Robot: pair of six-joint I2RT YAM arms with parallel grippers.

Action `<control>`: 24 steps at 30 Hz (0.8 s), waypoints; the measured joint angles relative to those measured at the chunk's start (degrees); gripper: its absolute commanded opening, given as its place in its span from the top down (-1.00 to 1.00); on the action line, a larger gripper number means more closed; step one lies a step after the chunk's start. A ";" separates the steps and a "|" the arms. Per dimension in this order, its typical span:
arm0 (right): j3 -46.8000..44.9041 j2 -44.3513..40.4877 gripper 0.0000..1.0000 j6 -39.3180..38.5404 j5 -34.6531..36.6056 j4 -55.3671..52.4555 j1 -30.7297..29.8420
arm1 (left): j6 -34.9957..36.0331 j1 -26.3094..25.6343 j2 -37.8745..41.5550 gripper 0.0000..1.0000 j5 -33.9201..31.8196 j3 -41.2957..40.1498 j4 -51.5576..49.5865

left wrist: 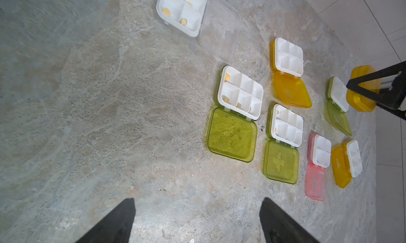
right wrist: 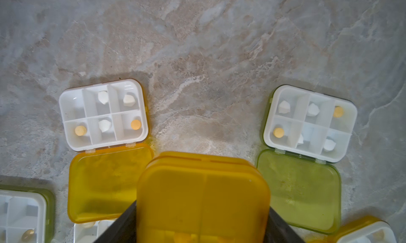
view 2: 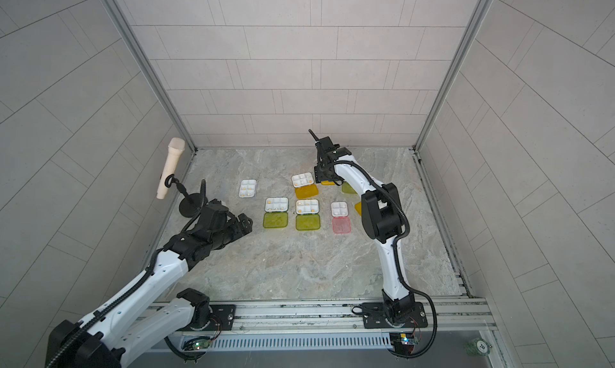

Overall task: Close pillboxes
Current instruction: Place the pillbox at the center of the board.

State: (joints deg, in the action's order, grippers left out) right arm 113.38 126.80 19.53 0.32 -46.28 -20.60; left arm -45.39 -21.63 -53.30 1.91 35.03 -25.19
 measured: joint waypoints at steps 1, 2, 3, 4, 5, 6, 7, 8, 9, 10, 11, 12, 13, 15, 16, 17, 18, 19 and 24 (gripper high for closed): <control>1.20 1.14 -0.58 -0.17 -0.07 -0.39 0.15 | 0.00 0.02 -0.42 -0.87 0.00 0.28 0.04; 2.40 2.21 -0.59 -0.33 -0.13 -0.70 0.26 | 0.00 0.02 -0.68 -0.87 0.00 0.52 0.11; 3.82 3.48 -0.58 -0.50 -0.07 -0.96 0.42 | 0.00 0.02 -0.96 -0.87 0.00 0.72 0.24; 5.09 4.72 -0.58 -0.74 -0.04 -1.11 0.52 | 0.00 0.02 -1.20 -0.87 0.00 0.94 0.28; 5.97 5.57 -0.58 -1.01 0.00 -1.18 0.59 | 0.00 0.02 -1.44 -0.86 -0.02 1.20 0.33; 6.82 6.54 -0.58 -1.33 0.02 -1.18 0.63 | 0.00 0.04 -1.77 -0.87 -0.02 1.49 0.39; 7.69 7.39 -0.58 -1.60 0.07 -1.55 0.68 | 0.00 0.07 -2.08 -0.86 -0.02 1.73 0.50; 8.74 8.20 -0.58 -1.77 0.13 -1.97 0.74 | 0.00 0.11 -2.40 -0.86 0.00 2.05 0.52; 9.90 9.09 -0.58 -1.97 0.20 -2.25 0.79 | 0.00 0.13 -2.78 -0.86 0.00 2.36 0.57; 11.02 9.97 -0.58 -2.16 0.33 -2.40 0.85 | 0.00 0.15 -3.13 -0.87 0.00 2.60 0.74; 11.76 10.58 -0.58 -2.36 0.35 -2.49 0.94 | 0.00 0.24 -3.39 -0.86 0.00 2.78 0.96; 12.48 11.19 -0.58 -2.58 0.31 -2.75 1.05 | 0.00 0.24 -3.72 -0.86 0.02 2.97 1.11; 13.46 11.89 -0.58 -2.75 0.22 -3.30 1.18 | 0.00 0.24 -3.93 -0.87 0.04 3.02 1.38; 15.19 13.20 -0.59 -2.89 0.15 -4.00 1.46 | 0.00 0.24 -4.35 -0.87 0.13 3.02 1.64; 15.56 13.73 -0.58 -2.93 0.13 -4.15 1.57 | 0.00 0.26 -4.63 -0.87 0.22 3.02 1.75; 15.74 14.08 -0.59 -2.97 0.13 -4.42 1.66 | 0.00 0.26 -4.92 -0.87 0.28 3.02 1.84; 15.80 14.38 -0.59 -2.99 0.13 -4.66 1.66 | 0.02 0.28 -5.20 -0.87 0.39 3.02 1.90; 15.85 14.71 -0.59 -3.02 0.13 -4.96 1.79 | 0.02 0.28 -5.44 -0.87 0.48 3.02 1.92; 16.76 16.31 -0.59 -3.02 0.09 -5.73 2.21 | 0.09 0.28 -6.12 -0.86 0.83 3.43 1.97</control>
State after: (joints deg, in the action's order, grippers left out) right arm 130.15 143.11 16.51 0.40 -52.01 -18.39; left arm -45.30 -21.34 -59.42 2.74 38.46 -23.22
